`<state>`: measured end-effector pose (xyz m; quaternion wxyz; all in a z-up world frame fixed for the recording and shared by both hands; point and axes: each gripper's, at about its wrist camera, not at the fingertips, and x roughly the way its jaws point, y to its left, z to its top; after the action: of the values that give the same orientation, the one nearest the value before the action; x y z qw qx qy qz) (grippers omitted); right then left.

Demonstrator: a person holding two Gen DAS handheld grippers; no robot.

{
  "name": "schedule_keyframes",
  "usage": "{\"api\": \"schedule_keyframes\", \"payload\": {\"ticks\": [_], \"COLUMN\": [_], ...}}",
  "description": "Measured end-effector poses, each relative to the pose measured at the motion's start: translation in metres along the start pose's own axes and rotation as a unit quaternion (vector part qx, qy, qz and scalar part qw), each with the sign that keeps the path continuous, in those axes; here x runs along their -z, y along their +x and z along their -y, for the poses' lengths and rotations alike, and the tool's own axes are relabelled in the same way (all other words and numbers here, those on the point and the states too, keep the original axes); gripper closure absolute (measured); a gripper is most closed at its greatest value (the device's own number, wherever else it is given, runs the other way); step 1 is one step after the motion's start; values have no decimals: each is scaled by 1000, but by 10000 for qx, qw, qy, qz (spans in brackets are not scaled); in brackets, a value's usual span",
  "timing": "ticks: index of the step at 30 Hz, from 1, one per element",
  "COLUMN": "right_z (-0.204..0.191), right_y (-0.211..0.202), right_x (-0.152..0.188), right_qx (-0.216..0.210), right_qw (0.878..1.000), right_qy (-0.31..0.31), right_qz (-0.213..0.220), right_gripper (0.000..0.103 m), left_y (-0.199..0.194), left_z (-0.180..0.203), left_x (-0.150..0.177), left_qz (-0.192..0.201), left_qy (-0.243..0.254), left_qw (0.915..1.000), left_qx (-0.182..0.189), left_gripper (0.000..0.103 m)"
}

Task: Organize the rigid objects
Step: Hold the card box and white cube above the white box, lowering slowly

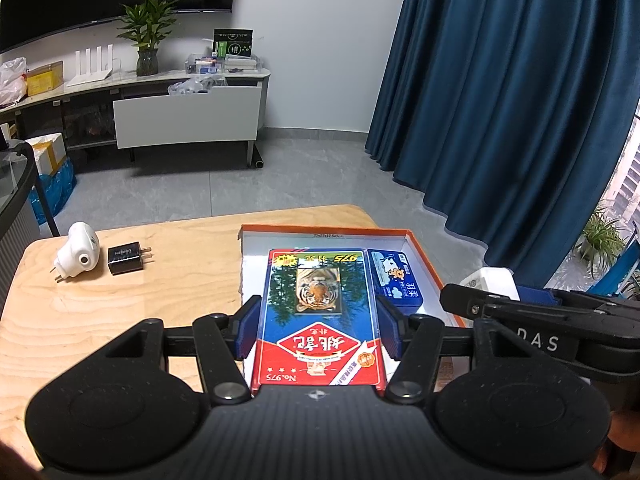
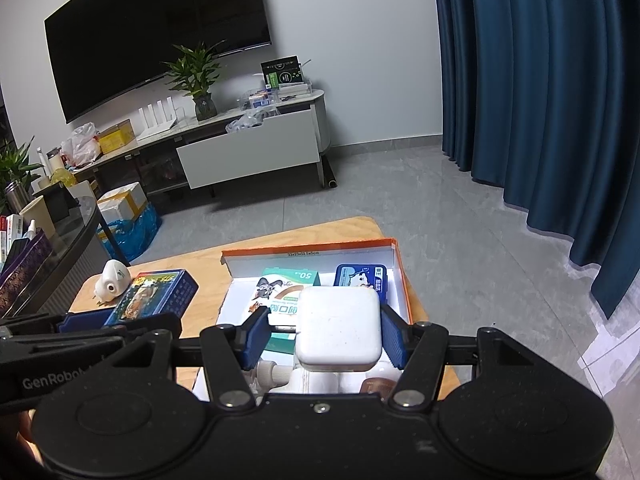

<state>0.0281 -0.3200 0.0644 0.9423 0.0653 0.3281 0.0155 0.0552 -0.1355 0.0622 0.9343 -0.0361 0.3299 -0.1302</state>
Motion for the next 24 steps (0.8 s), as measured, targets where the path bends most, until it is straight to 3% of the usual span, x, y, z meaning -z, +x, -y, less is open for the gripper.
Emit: {"api": "schedule_keyframes", "payload": {"ticks": [24], "right_z": [2], "right_y": [12], "right_x": [6], "right_qx": [-12], "right_qw": [9999], "right_qy": [49], "right_qz": [-142], "right_gripper": [33], "left_y": [12], "left_z": [-2], "left_x": [3], "left_qz": [-150], "left_qy": [-15], "left_qw": [9999], "left_qx": [-8], "left_gripper": [43]}}
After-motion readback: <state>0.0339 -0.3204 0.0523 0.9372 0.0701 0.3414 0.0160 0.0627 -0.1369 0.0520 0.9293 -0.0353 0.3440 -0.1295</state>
